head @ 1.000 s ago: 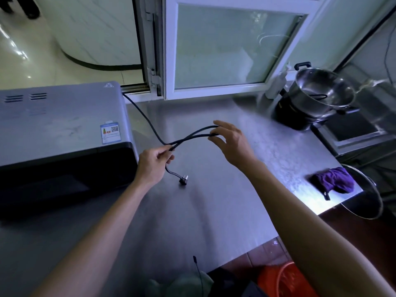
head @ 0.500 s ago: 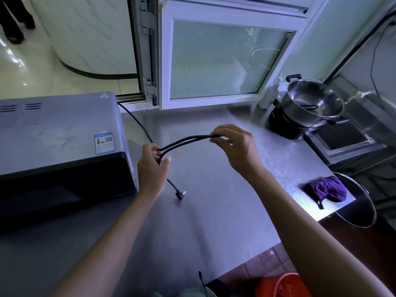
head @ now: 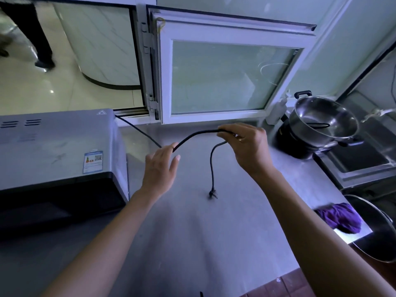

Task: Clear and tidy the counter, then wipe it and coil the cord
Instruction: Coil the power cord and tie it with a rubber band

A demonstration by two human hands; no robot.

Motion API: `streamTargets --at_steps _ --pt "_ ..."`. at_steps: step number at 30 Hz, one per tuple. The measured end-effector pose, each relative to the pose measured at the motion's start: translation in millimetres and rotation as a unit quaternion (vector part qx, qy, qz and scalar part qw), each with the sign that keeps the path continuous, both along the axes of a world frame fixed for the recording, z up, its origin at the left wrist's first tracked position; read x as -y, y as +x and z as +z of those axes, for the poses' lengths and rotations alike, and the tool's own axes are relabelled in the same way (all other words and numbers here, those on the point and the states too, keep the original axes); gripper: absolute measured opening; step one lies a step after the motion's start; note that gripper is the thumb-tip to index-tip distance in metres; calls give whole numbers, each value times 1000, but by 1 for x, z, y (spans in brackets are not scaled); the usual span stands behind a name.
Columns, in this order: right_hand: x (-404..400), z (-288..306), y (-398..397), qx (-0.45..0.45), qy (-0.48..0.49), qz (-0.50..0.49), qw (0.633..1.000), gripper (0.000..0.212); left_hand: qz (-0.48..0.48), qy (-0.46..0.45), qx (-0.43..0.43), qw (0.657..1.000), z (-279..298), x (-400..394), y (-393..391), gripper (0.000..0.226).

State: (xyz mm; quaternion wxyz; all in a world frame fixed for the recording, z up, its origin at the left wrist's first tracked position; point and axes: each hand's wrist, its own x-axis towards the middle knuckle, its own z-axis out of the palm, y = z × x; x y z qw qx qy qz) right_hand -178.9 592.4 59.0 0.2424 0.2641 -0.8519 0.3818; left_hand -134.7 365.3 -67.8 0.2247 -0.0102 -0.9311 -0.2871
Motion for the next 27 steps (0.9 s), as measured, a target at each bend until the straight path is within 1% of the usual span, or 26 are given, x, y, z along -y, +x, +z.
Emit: streamTargets --at_steps 2,5,10,14,20,24,27 --pt "-2 6 -12 8 -2 18 1000 7 -12 6 -10 1000 9 -6 -10 30" --pt "-5 16 -28 21 -11 40 999 11 -38 45 -23 998 20 -14 -23 27" --pt "-2 32 -53 16 -16 83 996 7 -46 117 30 992 24 -26 -40 35" --pt "12 41 -67 5 -35 121 992 5 -25 114 53 992 26 -34 -52 50" --pt "33 51 -77 3 -68 183 981 6 22 114 35 993 30 -45 -69 51" --pt "40 54 -81 -17 -97 207 973 6 92 134 39 986 37 -39 -83 56" --pt "39 54 -84 -31 -115 212 970 7 78 85 10 993 43 -37 -93 49"
